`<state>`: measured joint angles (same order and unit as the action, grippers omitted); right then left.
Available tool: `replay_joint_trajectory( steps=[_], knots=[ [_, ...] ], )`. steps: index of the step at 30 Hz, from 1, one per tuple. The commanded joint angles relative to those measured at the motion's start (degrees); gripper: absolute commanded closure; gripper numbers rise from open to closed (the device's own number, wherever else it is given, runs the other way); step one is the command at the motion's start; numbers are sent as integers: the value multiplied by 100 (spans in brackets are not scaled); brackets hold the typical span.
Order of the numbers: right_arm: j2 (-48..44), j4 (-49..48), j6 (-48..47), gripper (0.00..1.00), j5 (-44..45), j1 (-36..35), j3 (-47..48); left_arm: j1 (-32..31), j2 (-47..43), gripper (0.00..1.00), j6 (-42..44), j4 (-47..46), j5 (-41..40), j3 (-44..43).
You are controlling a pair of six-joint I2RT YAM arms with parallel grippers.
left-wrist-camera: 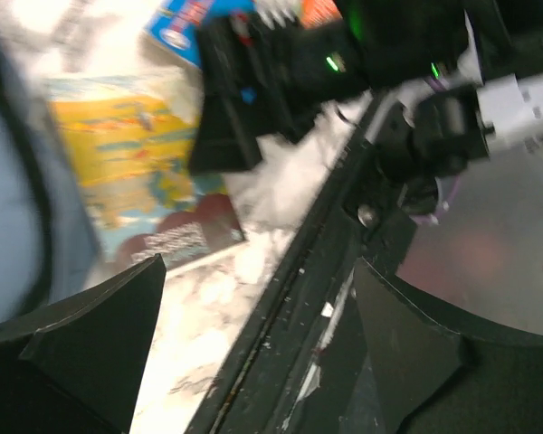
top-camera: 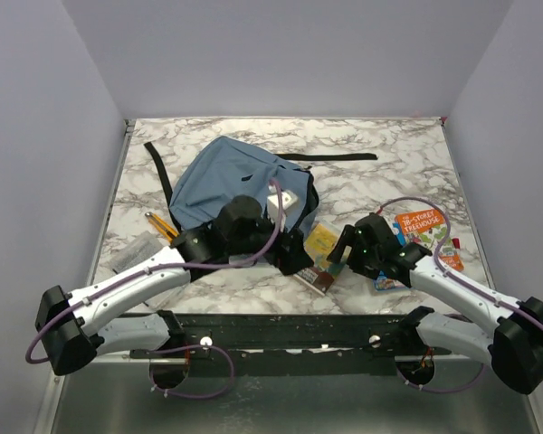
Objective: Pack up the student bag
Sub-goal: Pick up the book from the center of the board.
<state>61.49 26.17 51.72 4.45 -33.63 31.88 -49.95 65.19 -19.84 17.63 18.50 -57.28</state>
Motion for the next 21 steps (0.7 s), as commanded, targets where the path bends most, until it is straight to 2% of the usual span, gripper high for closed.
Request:
replay_joint_trajectory(
  steps=[1,4,5,7,13,21],
  knots=[
    [-548,-527,650,10,122,77,-416,-1102,-291,12,-106,-1858,-853,1218],
    [-972,-905,859,9,167,154,-861,-1315,-91,16,-281,-2396,-1346,1524],
    [-1064,-1045,886,9,135,176,-961,-1315,76,20,-304,-2415,-1512,1523],
    [-1222,-1252,928,9,75,210,-1107,-1315,456,32,-233,-2105,-1926,1316],
    [-1410,-1706,1039,10,-114,323,-1428,-1315,1507,55,-30,-1396,-2572,782],
    [-974,-2210,1057,12,-403,480,-1658,-1272,2915,69,-254,-188,-3261,-135]
  ],
)
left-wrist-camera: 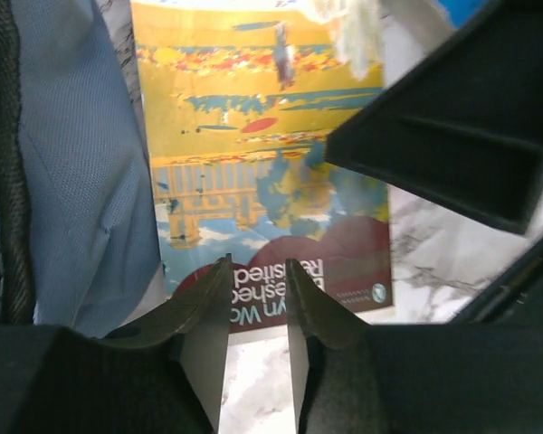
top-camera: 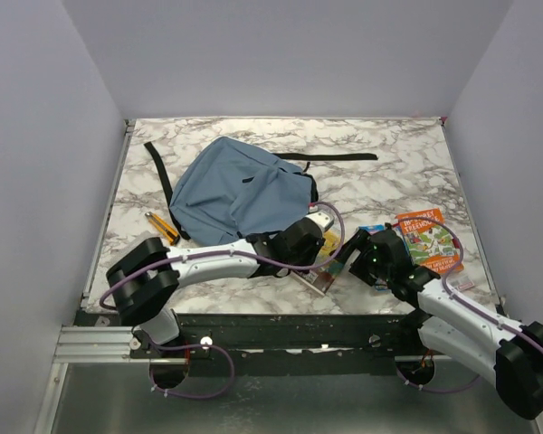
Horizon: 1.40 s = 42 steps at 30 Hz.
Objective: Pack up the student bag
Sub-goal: Pick up the book from the center of the board.
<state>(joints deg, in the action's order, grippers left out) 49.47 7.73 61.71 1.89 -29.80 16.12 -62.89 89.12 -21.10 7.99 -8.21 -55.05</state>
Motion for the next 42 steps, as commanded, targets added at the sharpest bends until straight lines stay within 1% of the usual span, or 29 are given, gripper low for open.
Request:
replay_joint_trajectory(
  steps=[1,2,7,9,13,17,20,24,25,26,27,28,29,30,31,33,34,38,40,42],
  knots=[
    [293,-423,52,12,-154,121,-118,23,626,71,-171,836,-602,-379],
    [339,-548,67,12,-154,168,-175,30,739,73,-211,865,-595,-377],
    [700,-1560,199,12,-900,482,-573,172,1035,81,-392,1017,-392,-295],
    [869,-1849,236,12,-1116,508,-656,258,1101,88,-382,1038,-257,-240],
    [1320,-2528,267,12,-1694,511,-669,322,1236,93,-307,1057,-57,-217],
    [1951,-4056,476,14,-2746,508,-809,322,1268,95,-232,828,379,-174],
    [2351,-5373,918,15,-3318,509,-978,313,1193,95,-158,606,657,-85],
    [2741,-6369,1410,17,-3746,508,-951,313,1065,96,-157,379,813,30],
    [2777,-6484,1442,20,-3815,515,-939,313,1032,95,-156,400,818,21],
    [2714,-6219,1339,22,-3789,518,-842,313,962,94,-157,433,795,29],
    [2583,-5606,1097,22,-3666,525,-695,317,859,92,-146,493,716,36],
    [2379,-4557,672,22,-3387,520,-423,317,741,89,-97,550,671,31],
    [2176,-3223,246,20,-3021,524,-144,321,578,87,-50,664,620,2],
    [2035,-2208,-152,18,-2486,519,197,322,442,84,-20,799,540,-44],
    [1907,-1365,-491,16,-2074,519,435,328,282,80,-1,930,483,-101],
    [1740,-467,-930,13,-1401,519,797,339,-20,71,11,1165,430,-248],
    [1708,-168,-1079,11,-1128,520,944,347,-173,66,-3,1268,436,-279],
    [1975,354,-1654,8,-624,543,1710,357,-745,44,9,1403,711,-306],
    [2223,607,-1938,8,-443,563,2159,348,-1021,36,27,1395,812,-271],
    [2476,675,-2207,7,-366,687,2528,333,-1243,28,56,1283,1121,-211]
  ],
)
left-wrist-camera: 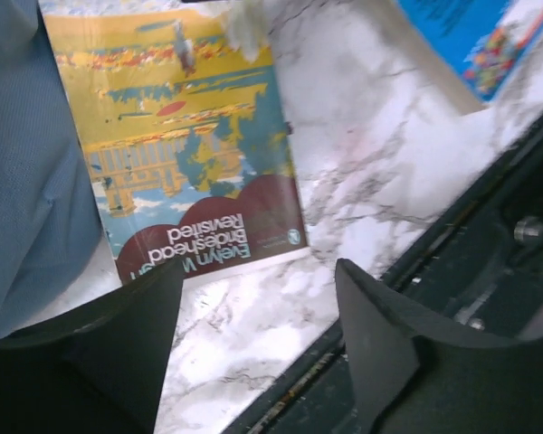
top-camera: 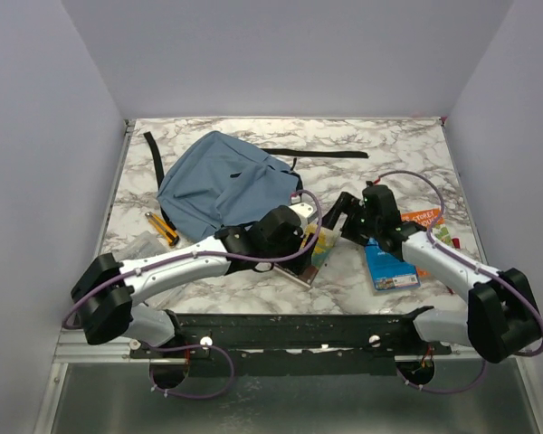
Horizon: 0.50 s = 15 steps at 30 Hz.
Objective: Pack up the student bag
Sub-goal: Pick up the book from the center of the board.
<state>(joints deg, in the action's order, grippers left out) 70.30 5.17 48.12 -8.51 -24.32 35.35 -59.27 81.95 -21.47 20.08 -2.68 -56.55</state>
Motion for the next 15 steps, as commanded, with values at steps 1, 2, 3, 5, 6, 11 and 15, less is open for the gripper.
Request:
replay_joint_trajectory(
  steps=[1,2,3,5,6,11,15],
  knots=[
    [522,919,-971,6,607,276,736,-57,-571,24,108,-5,603,-30],
    [713,819,-1102,6,441,406,868,-103,-580,20,97,-82,570,-1],
    [942,715,-1226,7,122,547,989,-157,-532,17,83,-193,548,39],
    [1452,799,-1489,10,-215,625,1383,-276,-279,11,99,-317,542,37],
    [1689,890,-1609,11,-332,621,1582,-346,-128,9,108,-305,458,-23],
    [2314,738,-1833,17,-801,622,1686,-550,825,5,40,-230,156,-376],
    [2399,597,-1898,20,-1040,621,1536,-549,1469,4,-48,-27,64,-635]
  ],
)
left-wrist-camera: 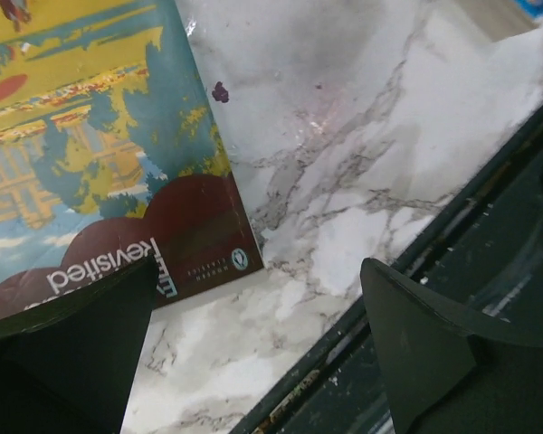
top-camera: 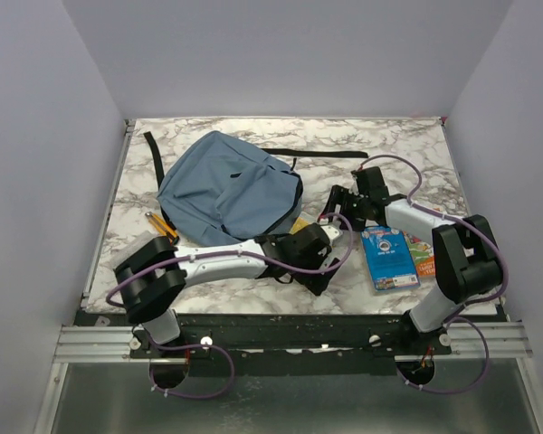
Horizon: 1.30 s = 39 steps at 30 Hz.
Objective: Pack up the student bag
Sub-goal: Pick up the book from the center of the board.
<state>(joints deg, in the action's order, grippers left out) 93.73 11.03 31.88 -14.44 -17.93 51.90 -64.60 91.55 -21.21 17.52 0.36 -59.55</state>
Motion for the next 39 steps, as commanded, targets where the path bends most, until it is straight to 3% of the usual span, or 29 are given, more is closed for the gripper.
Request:
replay_joint_trajectory(
  steps=[1,9,16,24,28,30,33,36,39],
  knots=[
    [70,-18,-304,21,-577,-12,-160,-12,596,4,-100,267,-248,-346],
    [-293,-147,-43,38,-1939,-12,-643,0,1059,4,-190,264,-302,-243],
    [-1107,-759,977,53,-3143,-15,-1200,-4,1212,4,-151,254,-759,-195],
    [-1643,-1410,1829,56,-3711,-16,-1710,-52,1329,13,-261,286,-2058,-136],
    [-1724,-1507,1989,56,-3800,-16,-1820,-96,1344,29,-331,351,-2712,-177],
    [-1753,-1622,2086,56,-3870,-16,-1900,-114,1323,49,-340,391,-2977,-198],
    [-1869,-1625,2131,56,-3769,-17,-1964,-152,1190,69,-320,410,-3245,-169],
    [-2139,-389,1453,54,-2707,-17,-1564,-250,799,87,-202,418,-3451,-60],
    [-2525,472,968,45,-1624,-17,-1120,-268,268,93,-127,646,-3082,-127]
  ],
)
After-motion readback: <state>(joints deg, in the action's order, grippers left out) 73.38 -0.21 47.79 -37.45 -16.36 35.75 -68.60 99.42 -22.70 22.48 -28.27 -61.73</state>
